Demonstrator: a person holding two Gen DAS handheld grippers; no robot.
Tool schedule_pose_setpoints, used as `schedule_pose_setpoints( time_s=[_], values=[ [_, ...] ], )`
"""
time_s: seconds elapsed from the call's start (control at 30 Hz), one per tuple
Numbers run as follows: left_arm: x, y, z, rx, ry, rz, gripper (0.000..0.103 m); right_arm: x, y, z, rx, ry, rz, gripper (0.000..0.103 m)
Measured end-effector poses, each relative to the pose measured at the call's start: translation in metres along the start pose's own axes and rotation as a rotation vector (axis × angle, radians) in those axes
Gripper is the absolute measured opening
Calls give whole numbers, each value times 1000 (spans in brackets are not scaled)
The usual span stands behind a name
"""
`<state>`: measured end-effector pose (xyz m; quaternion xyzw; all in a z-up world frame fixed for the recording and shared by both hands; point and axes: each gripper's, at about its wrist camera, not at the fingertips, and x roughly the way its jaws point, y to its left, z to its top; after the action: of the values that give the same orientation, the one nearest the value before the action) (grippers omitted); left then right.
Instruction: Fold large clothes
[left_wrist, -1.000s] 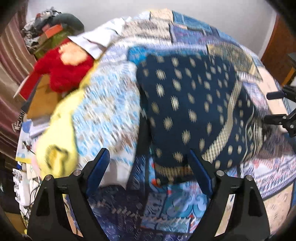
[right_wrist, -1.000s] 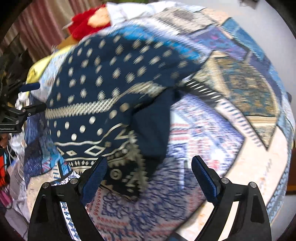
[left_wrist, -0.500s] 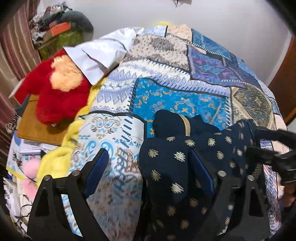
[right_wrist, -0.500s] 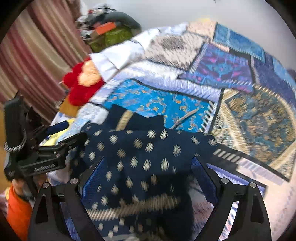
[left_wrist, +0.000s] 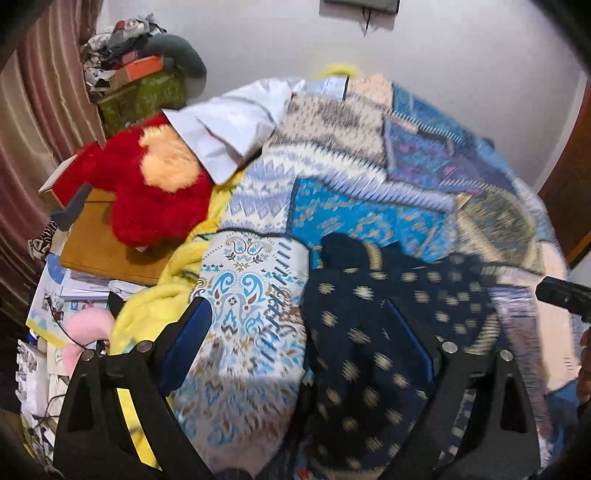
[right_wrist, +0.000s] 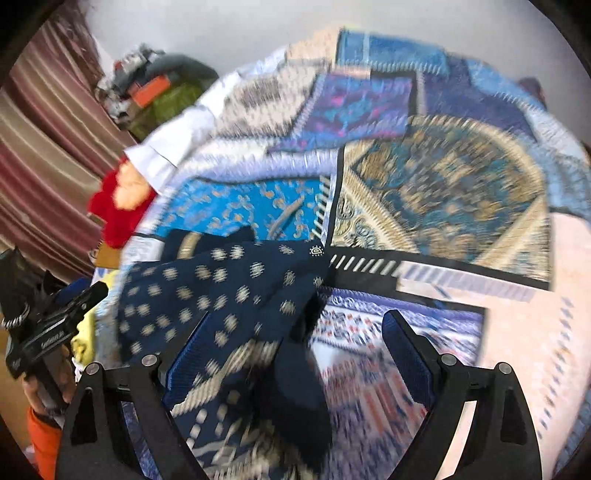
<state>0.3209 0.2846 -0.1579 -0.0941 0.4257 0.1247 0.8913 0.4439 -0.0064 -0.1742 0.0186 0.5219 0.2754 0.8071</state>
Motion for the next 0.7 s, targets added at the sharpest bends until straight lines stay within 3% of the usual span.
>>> schedule_pose_setpoints(
  time_s=[0.3,0.47,0.7],
  values=[
    [-166,-34,-14,58,-269,-144,94,-173,54,-39,-133,-325,75,91],
    [-260,-65,-40,136,-464,-169,94,-253,86,-73,-199,-513,98,91],
    [-332,-91,-90,158,-646,-146,94,-325,112,-135,-229,-685,133,91]
  ],
)
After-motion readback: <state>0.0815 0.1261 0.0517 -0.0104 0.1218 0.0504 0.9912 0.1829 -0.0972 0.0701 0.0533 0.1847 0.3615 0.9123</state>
